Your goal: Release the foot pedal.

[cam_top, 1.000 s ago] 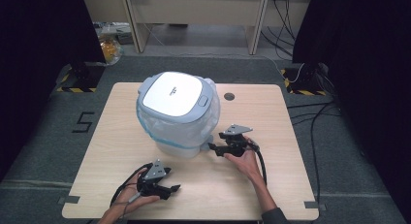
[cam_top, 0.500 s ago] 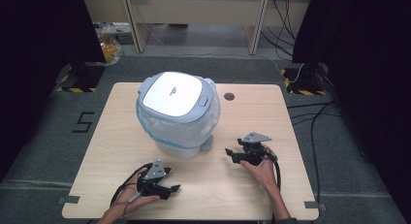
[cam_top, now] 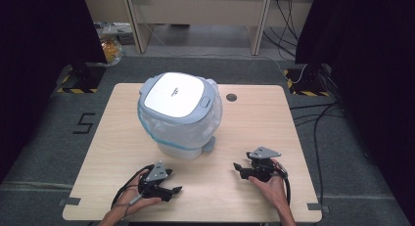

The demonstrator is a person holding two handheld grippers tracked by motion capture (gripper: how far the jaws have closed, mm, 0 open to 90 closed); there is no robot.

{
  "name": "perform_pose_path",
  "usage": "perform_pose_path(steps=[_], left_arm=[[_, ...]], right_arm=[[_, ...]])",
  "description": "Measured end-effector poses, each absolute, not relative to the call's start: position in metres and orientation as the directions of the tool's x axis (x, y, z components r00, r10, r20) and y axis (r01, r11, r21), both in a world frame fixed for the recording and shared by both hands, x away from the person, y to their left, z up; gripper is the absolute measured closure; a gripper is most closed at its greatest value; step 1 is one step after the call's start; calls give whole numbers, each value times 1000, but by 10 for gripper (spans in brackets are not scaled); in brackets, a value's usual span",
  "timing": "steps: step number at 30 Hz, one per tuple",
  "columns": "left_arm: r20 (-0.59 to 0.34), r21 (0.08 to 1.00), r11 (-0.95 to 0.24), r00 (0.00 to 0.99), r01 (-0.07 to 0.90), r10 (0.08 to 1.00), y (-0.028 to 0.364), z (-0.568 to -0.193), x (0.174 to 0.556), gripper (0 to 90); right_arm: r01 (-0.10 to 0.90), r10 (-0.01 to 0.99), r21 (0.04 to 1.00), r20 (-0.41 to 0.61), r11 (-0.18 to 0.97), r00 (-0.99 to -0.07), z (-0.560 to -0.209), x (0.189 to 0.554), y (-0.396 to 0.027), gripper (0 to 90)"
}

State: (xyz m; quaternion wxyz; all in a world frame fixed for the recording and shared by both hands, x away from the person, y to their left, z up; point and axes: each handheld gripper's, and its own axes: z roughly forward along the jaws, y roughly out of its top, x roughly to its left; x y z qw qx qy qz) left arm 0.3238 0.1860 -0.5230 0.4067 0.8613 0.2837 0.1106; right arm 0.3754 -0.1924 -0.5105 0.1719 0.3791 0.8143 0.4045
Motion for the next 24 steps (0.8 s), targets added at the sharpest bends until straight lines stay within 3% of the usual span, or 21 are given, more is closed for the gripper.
perform_pose_path(steps=[24], left_arm=[[-37, 763, -509, 812, 399, 582, 187, -523, 323, 265]], right_arm=[[518, 765, 737, 0, 435, -644, -517, 355, -195, 286]])
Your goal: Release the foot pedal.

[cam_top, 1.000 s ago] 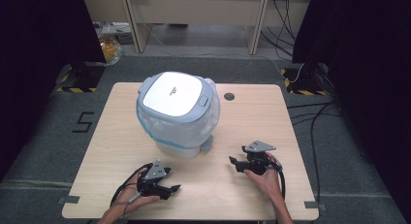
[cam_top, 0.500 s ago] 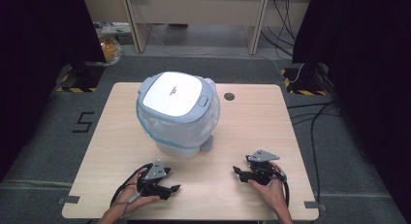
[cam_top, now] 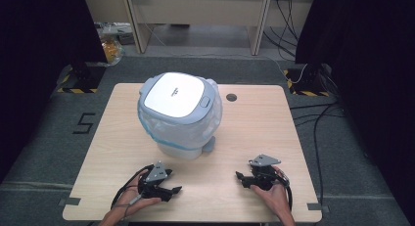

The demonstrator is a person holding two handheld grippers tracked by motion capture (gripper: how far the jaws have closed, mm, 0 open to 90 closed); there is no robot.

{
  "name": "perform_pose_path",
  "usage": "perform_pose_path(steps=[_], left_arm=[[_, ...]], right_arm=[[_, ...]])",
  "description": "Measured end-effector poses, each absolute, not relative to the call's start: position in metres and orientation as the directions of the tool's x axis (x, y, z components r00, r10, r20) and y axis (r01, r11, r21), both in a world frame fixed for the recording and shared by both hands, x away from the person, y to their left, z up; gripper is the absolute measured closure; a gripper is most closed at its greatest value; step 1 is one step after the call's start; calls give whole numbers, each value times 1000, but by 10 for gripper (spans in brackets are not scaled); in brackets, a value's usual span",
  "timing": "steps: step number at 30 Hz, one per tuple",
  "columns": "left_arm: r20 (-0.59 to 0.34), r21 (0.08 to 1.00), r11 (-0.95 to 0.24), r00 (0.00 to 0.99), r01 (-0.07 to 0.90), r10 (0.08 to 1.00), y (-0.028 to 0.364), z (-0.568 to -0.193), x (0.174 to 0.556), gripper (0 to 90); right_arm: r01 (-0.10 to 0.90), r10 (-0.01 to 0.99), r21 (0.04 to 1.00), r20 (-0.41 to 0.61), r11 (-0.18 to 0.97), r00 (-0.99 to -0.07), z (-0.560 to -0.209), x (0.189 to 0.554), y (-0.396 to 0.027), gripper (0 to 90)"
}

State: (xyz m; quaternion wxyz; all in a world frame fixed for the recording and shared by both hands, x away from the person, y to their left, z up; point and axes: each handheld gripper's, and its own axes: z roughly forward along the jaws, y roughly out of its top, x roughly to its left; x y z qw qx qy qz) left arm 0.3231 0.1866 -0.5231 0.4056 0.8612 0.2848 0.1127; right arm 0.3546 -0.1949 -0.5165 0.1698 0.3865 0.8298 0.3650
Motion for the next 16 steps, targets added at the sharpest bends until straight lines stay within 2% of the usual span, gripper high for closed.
perform_pose_path(steps=[16], left_arm=[[-35, 762, -511, 813, 398, 581, 187, -523, 323, 265]], right_arm=[[520, 767, 733, -5, 440, -642, -517, 355, -194, 235]])
